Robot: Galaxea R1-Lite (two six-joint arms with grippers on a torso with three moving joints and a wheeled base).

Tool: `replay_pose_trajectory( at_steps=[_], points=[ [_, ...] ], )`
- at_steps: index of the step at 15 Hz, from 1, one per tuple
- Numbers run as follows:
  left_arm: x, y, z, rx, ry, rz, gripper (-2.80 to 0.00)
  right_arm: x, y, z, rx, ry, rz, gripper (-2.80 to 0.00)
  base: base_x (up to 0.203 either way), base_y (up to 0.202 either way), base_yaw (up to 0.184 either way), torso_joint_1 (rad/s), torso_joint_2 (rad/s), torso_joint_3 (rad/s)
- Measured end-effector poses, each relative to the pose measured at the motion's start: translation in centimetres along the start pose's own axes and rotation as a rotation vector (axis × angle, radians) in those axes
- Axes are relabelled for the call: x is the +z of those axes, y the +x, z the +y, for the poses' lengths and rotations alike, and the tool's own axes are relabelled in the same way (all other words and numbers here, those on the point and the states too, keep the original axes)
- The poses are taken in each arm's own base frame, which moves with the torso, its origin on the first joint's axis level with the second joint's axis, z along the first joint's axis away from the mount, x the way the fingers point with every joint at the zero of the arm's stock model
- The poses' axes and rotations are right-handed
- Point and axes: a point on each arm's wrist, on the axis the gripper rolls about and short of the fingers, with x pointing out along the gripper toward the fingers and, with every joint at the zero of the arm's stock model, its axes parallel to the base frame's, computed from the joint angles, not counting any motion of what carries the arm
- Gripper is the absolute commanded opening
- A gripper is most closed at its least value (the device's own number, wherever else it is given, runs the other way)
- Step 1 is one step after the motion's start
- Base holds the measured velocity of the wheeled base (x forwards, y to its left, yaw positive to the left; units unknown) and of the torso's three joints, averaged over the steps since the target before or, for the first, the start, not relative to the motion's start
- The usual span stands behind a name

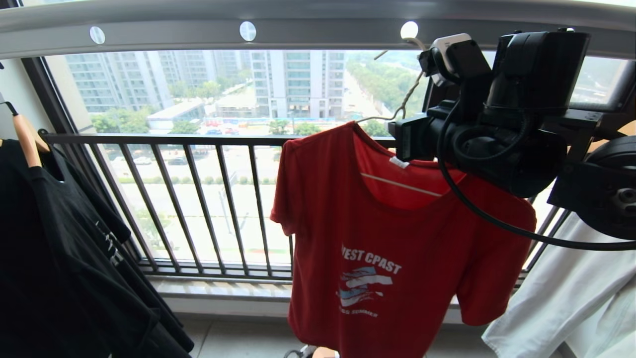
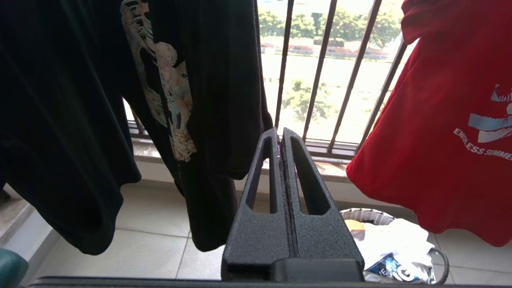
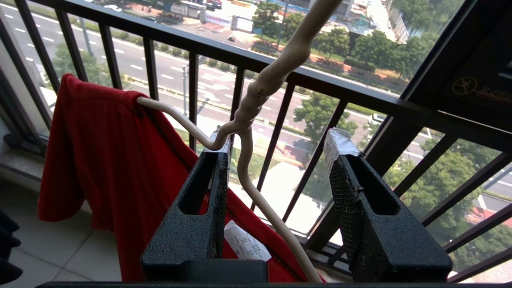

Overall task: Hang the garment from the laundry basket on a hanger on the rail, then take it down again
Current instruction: Take the clothes off the clothes rack

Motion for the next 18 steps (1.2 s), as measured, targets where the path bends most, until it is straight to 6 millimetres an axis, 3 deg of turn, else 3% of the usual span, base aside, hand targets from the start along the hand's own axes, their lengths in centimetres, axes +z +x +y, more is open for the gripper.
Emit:
replay_pose_trajectory(
  at_steps=[18],
  points=[
    [0.0,0.0,0.0,0.0,0.0,0.0,-2.8,1.0,-1.7,-0.2,-0.002,0.027,-0.105,-2.8,0.0,0.0,0.0,0.0,0.0,0.0]
  ],
)
